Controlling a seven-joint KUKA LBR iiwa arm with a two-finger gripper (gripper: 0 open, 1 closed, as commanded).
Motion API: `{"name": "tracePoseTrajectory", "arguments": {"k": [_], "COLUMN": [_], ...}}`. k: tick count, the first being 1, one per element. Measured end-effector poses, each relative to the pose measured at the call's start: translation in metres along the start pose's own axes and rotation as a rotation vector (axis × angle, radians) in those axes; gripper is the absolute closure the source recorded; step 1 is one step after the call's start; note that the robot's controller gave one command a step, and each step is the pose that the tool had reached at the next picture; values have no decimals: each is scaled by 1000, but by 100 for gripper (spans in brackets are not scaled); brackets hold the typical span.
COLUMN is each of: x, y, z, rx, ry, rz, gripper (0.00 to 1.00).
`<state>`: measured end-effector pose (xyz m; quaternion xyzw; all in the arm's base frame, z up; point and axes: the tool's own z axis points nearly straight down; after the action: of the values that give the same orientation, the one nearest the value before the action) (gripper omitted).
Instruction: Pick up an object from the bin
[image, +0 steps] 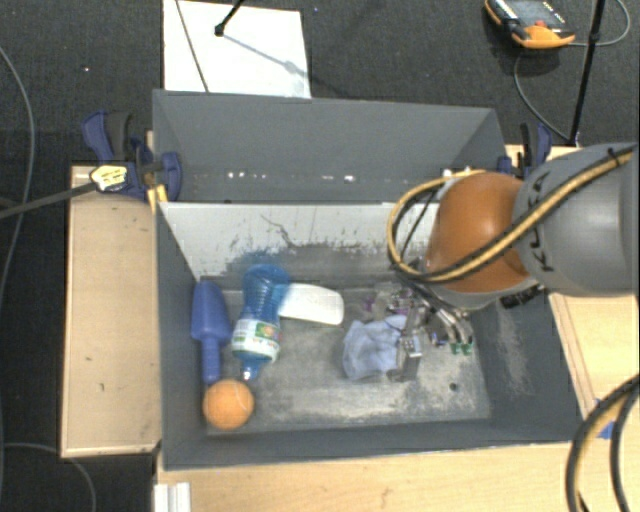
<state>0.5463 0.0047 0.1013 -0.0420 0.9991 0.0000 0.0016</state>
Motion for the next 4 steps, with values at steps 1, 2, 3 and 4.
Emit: {"name": "tracePoseTrajectory", "arguments": {"k": [1,2,3,4], "x": [-1,6,1,16], "y": [21,22,9,9], "z": [4,-6,27,31], "rx": [-1,-1,-1,-2], "ry": [6,-4,3,-5], "rz": [-55,13,17,124], "gripper": [0,0,0,100]}}
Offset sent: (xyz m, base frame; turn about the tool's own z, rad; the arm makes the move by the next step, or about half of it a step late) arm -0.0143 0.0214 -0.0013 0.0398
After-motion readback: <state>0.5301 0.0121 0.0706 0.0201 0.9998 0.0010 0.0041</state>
